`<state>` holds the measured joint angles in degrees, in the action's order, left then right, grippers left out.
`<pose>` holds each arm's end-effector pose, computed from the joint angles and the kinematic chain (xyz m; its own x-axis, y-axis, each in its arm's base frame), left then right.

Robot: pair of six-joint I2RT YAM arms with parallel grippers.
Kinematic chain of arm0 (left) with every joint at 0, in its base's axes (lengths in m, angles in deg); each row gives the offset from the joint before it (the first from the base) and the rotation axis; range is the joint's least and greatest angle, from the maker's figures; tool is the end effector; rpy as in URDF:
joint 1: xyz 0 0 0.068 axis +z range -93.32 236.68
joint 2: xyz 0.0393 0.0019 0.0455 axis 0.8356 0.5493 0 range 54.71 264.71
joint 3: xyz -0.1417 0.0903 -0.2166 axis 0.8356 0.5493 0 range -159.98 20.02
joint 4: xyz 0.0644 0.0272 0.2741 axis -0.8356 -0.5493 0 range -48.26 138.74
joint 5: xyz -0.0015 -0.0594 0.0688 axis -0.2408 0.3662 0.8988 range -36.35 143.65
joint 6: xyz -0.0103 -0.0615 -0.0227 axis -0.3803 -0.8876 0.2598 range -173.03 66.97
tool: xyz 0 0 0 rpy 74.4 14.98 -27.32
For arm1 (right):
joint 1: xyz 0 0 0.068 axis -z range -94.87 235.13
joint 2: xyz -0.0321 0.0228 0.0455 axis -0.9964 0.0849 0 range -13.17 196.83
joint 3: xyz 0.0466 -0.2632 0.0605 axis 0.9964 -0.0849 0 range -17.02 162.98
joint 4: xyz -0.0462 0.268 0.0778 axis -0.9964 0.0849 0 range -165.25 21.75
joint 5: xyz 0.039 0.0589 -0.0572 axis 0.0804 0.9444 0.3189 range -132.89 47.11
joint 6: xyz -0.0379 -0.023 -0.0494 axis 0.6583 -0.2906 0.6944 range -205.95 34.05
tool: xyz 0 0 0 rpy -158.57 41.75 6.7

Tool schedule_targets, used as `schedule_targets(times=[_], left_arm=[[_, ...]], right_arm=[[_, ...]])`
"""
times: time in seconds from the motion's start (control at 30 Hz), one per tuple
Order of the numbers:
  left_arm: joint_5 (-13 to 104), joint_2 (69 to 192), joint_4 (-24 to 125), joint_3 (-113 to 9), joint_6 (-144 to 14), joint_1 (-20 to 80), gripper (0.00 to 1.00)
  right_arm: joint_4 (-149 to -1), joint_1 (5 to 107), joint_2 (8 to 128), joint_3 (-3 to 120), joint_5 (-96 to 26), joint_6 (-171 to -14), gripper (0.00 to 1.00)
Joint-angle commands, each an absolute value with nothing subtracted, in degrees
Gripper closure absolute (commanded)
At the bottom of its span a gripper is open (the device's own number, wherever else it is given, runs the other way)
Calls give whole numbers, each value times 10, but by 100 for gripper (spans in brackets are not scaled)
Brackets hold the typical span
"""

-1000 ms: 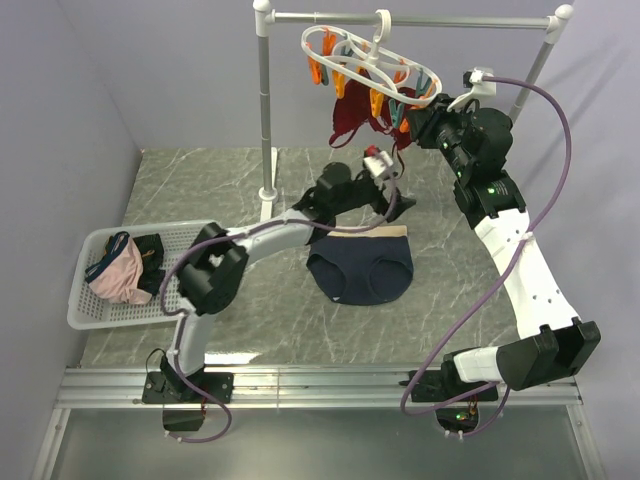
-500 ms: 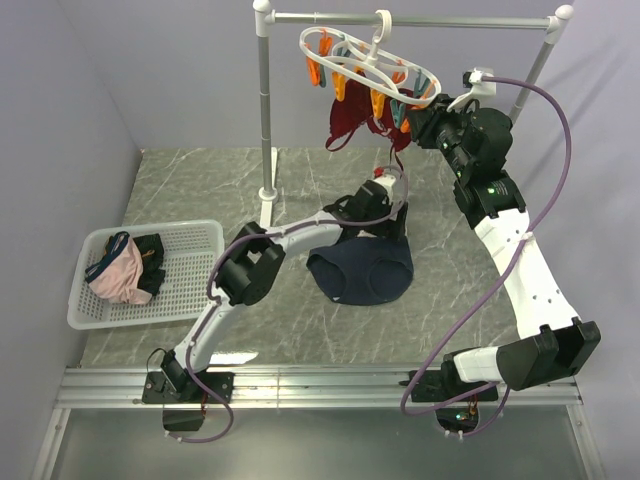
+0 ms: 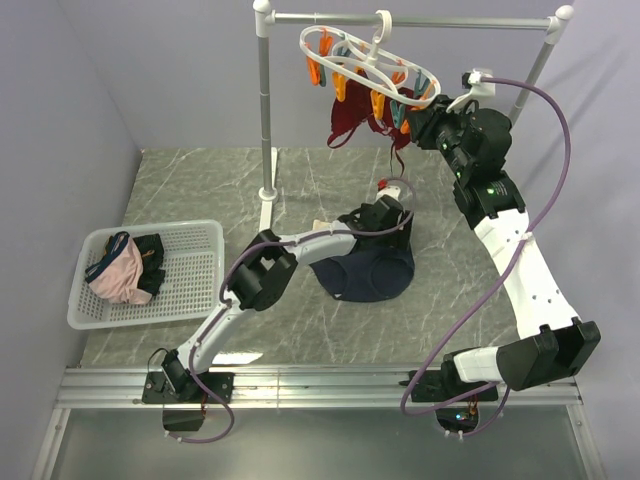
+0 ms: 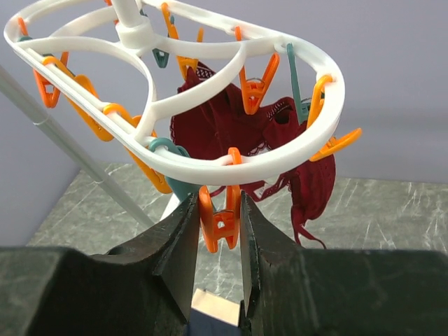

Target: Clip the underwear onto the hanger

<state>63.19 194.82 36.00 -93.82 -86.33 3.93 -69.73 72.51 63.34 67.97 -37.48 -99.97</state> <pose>0.3628 -0.4629 0.1397 -0.7065 0.0348 -0.7068 0.3818 0.8597 -0.3394 0.3310 0.0793 0.4768 -0.0261 0.2412 -0.9701 -0.3124 0.9199 0.2371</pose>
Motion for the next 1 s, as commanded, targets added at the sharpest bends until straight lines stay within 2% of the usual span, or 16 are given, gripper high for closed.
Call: schedule_targets(times=[0.0,0.17,0.37,0.47,0.67,0.83,0.97], left_arm=[[677,1991,313,-958,-852,36,1],[646,2005,244,-939,-719,41,1],[497,1922,283,-761,-494,72,1],[417,1913,234,-743,-387,101,1],[388,1889,189,-736,-187,124,1],[382,1851,207,-773,-224,126,1],[420,1808,225,-792,-395,118,1]], right_arm=[[-707,720,610,671,-382,-992,100],[-712,720,591,651,-387,-988,100],[-721,720,574,629,-382,-984,100],[-724,722,569,624,-380,-984,100],[-730,722,569,622,-378,-979,100],[-730,721,578,634,-374,-983,100],[-727,723,590,647,-373,-986,100]])
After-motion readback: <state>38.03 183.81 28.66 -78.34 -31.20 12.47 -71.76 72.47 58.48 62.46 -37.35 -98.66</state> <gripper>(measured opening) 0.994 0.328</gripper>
